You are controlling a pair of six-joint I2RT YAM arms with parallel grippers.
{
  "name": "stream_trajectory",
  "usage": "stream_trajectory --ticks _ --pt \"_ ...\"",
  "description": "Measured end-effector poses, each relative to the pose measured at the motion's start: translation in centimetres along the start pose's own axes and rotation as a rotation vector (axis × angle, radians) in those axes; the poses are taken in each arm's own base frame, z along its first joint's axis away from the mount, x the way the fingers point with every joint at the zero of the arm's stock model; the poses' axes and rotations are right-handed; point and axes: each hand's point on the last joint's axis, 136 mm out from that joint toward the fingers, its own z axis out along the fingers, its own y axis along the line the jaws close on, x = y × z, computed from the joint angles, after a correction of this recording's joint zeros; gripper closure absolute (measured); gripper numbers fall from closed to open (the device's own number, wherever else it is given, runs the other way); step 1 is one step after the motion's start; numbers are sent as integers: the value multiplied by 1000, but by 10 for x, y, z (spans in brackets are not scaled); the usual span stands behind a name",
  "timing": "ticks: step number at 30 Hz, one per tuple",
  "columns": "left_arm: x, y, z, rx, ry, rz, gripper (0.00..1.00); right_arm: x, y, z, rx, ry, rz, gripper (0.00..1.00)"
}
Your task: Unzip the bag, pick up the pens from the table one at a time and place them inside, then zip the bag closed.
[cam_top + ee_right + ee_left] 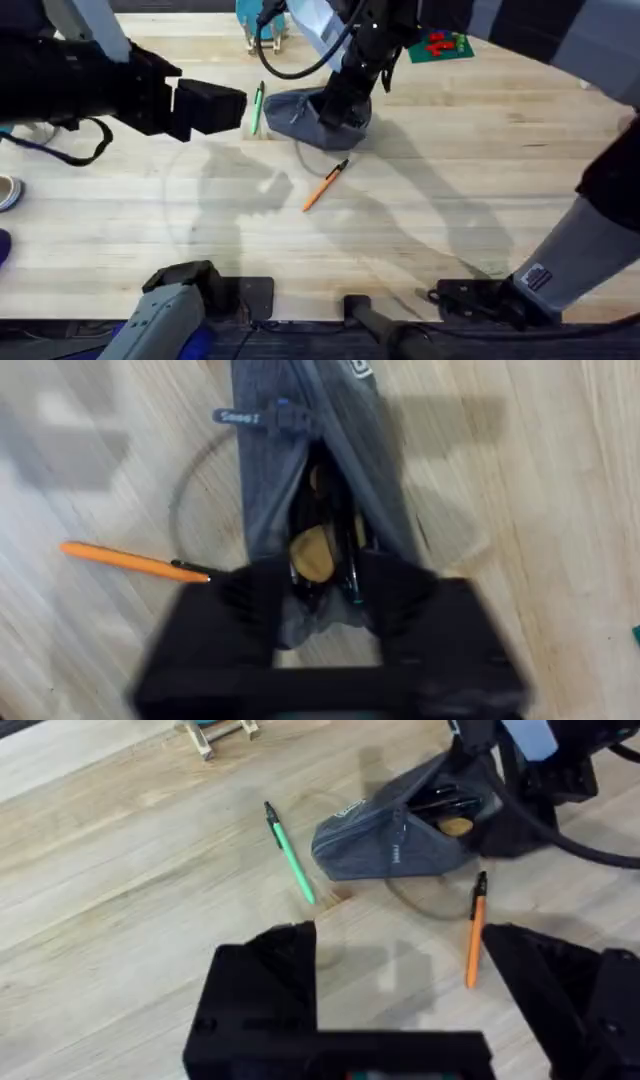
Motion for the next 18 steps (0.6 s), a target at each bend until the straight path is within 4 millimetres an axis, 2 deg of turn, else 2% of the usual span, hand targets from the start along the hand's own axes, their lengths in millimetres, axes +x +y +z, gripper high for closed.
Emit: stream_trajectory --ticks 1,2,3,18 --pt "0 0 0 0 0 0 5 0 0 0 0 -2 0 116" --pt "0 0 0 0 0 0 5 -1 0 0 1 -3 -6 32" --pt "0 0 0 0 0 0 6 -1 0 0 0 -2 -6 11" --pt "0 0 0 0 0 0 5 -1 0 0 -3 -3 -7 4"
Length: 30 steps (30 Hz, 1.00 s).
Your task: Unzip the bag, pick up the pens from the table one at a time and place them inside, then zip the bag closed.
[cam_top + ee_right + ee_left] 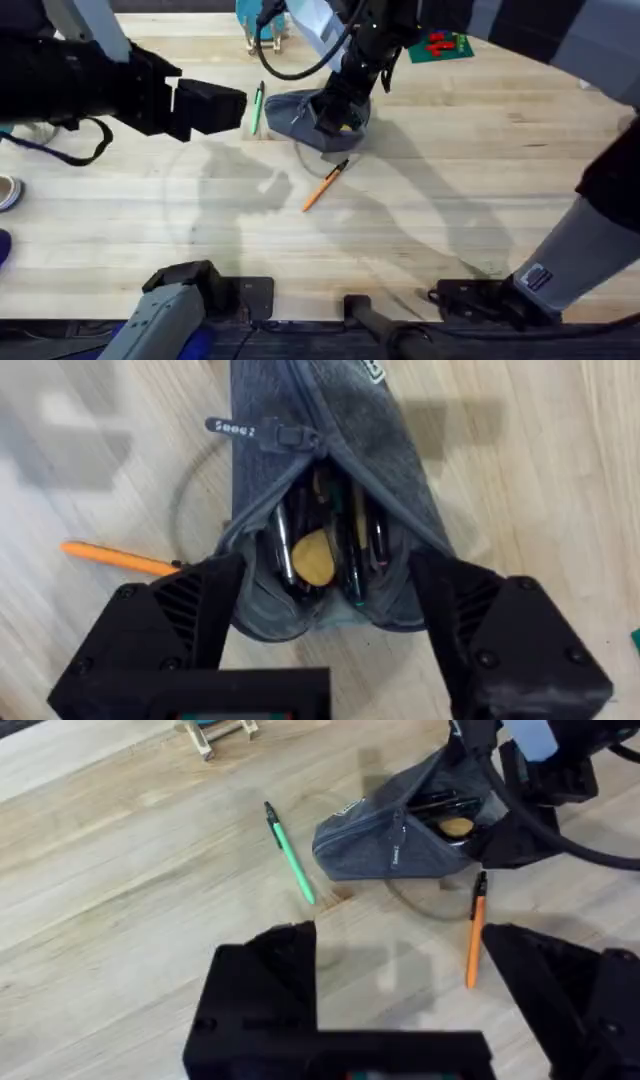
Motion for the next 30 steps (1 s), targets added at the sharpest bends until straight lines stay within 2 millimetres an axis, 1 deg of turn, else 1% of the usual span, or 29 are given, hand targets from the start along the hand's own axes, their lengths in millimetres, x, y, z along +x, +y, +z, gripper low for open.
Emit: stream_trajectory --ticks 10,17,20,23,30 --pt "0 0 0 0 0 0 5 0 0 0 1 -1 20 4" --pt "0 0 0 0 0 0 6 -6 -2 -6 8 -16 64 4" --pt "0 0 0 -1 0 0 5 -9 -3 -14 14 -29 120 4" --pt "0 0 0 -1 0 0 5 -10 -4 -28 27 -27 209 4" --pt "0 0 0 -2 0 1 5 0 0 -59 40 33 446 4"
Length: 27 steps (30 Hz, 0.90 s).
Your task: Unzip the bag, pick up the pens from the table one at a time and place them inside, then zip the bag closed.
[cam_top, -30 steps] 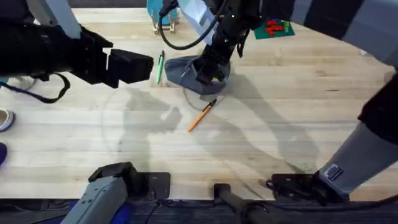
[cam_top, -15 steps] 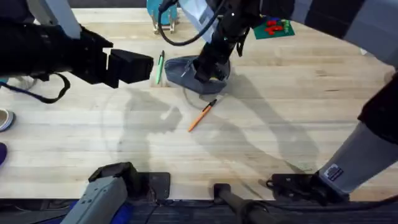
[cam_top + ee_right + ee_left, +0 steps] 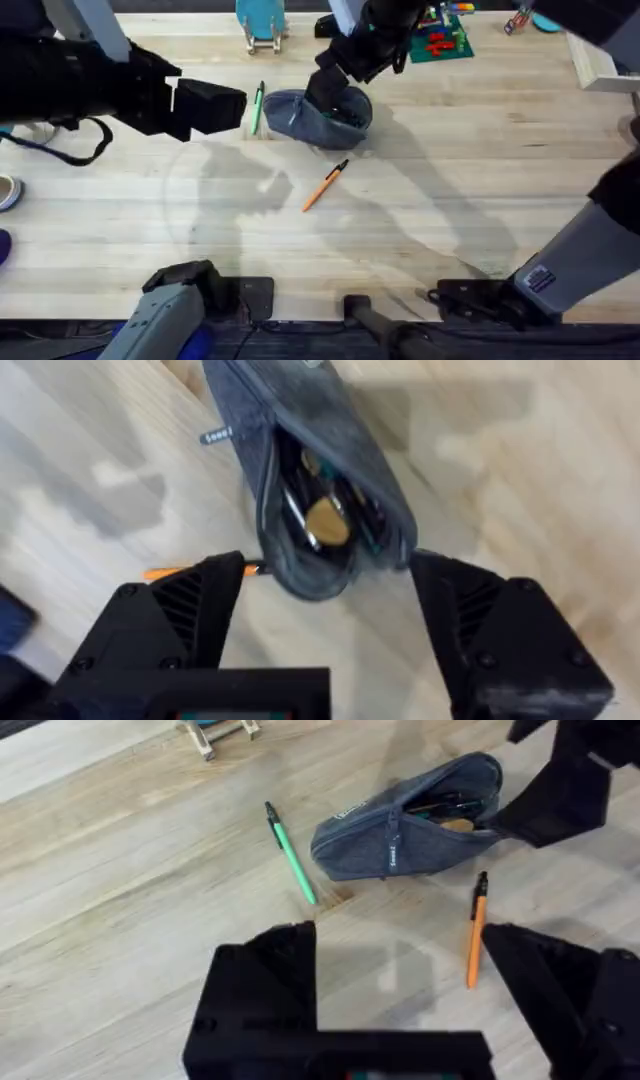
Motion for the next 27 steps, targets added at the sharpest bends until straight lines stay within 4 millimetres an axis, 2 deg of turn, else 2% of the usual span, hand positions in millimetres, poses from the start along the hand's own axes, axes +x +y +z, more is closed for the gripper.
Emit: stream_trajectory --ticks 7,11,16,20,27 --pt "-3 1 0 -6 -11 7 5 4 3 -28 4 18 364 4" --pt "-5 3 0 -10 -19 12 6 14 9 -32 -13 63 588 4" --pt "-5 3 0 -10 -19 11 6 13 28 -33 -119 98 711 3" --pt "-5 3 0 -10 -19 12 5 19 36 -36 -155 146 769 3" --pt "-5 3 0 -10 -19 12 5 44 35 -37 -45 236 980 7"
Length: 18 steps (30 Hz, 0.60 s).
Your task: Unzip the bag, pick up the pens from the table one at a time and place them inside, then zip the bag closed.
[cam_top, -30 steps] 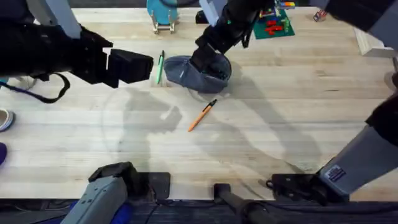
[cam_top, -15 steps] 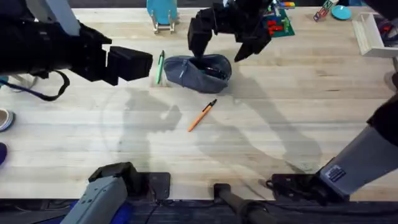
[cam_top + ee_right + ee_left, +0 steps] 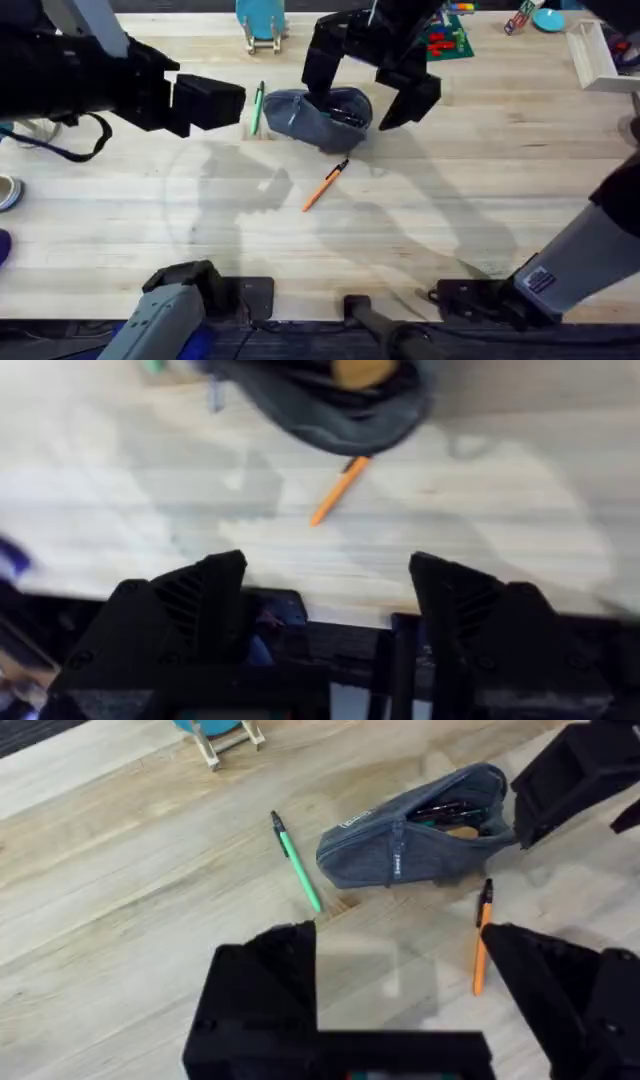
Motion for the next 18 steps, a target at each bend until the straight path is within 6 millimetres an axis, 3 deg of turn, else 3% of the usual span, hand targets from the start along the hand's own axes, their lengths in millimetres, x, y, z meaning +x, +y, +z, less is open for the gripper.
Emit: stream_trajectory --ticks 14,18 --pt "0 0 0 0 0 0 4 22 11 10 142 -189 27 11" --pt "0 0 0 0 0 0 5 25 13 22 156 -209 27 12"
